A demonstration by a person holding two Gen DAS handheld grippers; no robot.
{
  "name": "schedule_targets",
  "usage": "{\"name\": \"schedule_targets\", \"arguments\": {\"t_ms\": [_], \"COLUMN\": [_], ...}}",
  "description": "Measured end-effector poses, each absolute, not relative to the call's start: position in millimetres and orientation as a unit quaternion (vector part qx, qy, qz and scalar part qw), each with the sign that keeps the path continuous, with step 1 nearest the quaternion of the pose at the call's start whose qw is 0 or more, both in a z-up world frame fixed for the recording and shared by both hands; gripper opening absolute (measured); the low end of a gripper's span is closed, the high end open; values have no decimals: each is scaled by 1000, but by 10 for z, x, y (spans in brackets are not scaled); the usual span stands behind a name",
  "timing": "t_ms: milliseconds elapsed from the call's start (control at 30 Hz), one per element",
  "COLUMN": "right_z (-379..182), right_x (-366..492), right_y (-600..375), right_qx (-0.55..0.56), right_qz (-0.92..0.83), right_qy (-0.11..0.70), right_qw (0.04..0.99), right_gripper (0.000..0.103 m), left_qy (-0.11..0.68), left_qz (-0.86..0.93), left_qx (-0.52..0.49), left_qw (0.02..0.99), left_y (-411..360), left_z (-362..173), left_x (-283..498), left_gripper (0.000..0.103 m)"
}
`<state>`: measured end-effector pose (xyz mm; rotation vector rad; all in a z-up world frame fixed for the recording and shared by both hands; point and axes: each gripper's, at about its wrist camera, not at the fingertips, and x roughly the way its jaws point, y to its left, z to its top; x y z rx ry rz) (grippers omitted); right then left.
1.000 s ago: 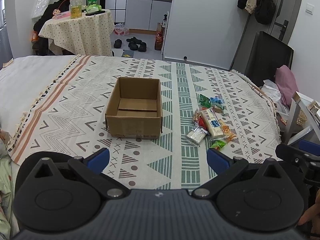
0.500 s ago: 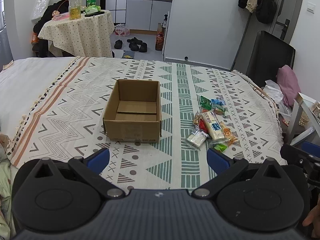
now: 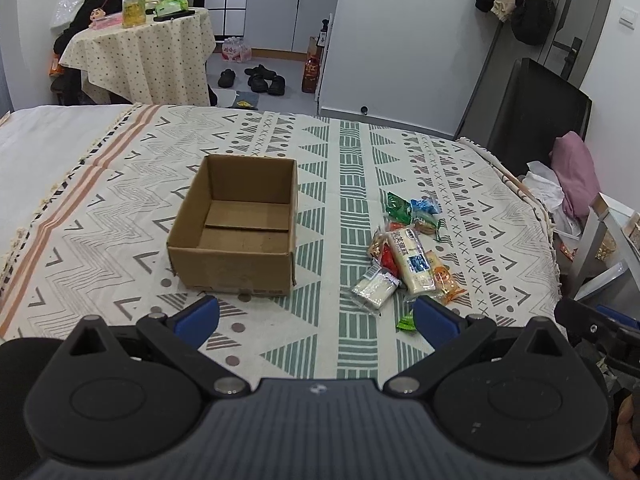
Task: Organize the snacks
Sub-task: 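Grasp the blueberry cake bar with the left tool while the right tool grasps the orange-labelled bread roll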
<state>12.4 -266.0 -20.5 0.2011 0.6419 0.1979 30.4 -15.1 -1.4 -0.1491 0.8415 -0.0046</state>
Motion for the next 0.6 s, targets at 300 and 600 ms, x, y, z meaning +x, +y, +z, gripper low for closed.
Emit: {"name": "schedule_targets", "arguments": {"t_ms": [300, 600], "right_z": [-417, -636], "right_x": [380, 631], "right_y": [-2838, -2989], "right_qx": [124, 143], "right_qz": [85, 79], "right_qy": [330, 349], "right_qw": [932, 923], "right_gripper": [102, 95], "left_qy": [427, 439], "left_qz": [-18, -27], "left_qx": [-76, -84], "left_qw": [901, 894], "left_y": [-283, -456], "left_z": [-218, -398], "left_x": [601, 910], "left_gripper": [100, 99]}}
